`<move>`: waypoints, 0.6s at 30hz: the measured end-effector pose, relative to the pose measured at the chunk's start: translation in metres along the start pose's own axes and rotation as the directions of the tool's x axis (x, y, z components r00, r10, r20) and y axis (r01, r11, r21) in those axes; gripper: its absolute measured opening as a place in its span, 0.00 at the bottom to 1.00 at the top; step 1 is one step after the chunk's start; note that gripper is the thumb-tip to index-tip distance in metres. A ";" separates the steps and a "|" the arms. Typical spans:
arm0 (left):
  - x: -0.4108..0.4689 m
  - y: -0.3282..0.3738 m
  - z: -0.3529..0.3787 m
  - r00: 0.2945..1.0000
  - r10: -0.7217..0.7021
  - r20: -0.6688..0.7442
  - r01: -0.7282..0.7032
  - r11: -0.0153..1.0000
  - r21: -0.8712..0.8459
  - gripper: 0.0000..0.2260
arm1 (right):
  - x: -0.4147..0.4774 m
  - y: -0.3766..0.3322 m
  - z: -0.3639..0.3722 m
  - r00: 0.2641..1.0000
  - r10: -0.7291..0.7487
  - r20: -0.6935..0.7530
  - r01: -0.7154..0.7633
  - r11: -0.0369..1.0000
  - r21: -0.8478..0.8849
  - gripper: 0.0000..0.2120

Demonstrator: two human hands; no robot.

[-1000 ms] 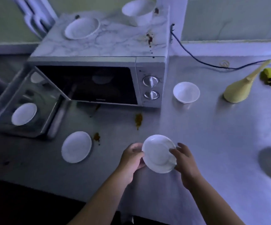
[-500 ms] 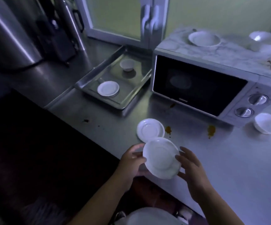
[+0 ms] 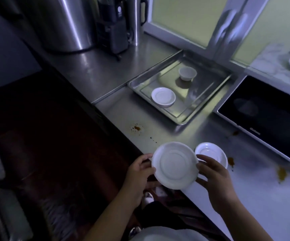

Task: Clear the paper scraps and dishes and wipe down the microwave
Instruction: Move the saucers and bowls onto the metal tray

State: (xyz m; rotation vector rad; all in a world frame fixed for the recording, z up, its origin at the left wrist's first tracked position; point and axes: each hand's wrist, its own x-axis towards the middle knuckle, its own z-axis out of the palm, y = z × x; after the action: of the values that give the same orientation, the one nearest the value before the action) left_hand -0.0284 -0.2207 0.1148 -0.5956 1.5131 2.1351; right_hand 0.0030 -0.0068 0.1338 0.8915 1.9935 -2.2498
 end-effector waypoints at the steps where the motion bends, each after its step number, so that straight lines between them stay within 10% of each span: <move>1: 0.008 0.004 -0.004 1.000 0.000 -0.002 0.000 1.000 -0.006 0.18 | 0.009 -0.002 0.008 1.000 0.006 0.015 -0.005 1.000 -0.028 0.12; 18: 0.178 0.163 -0.042 0.971 -0.013 -0.237 0.043 0.992 0.120 0.10 | 0.364 -0.085 0.134 0.973 0.133 -0.187 -0.133 0.991 0.014 0.11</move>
State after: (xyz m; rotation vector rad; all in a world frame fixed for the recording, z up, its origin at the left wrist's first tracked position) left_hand -0.2635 -0.2878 0.1206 -0.8457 1.7376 1.9863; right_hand -0.3871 0.0167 0.0651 1.2411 1.9347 -2.1680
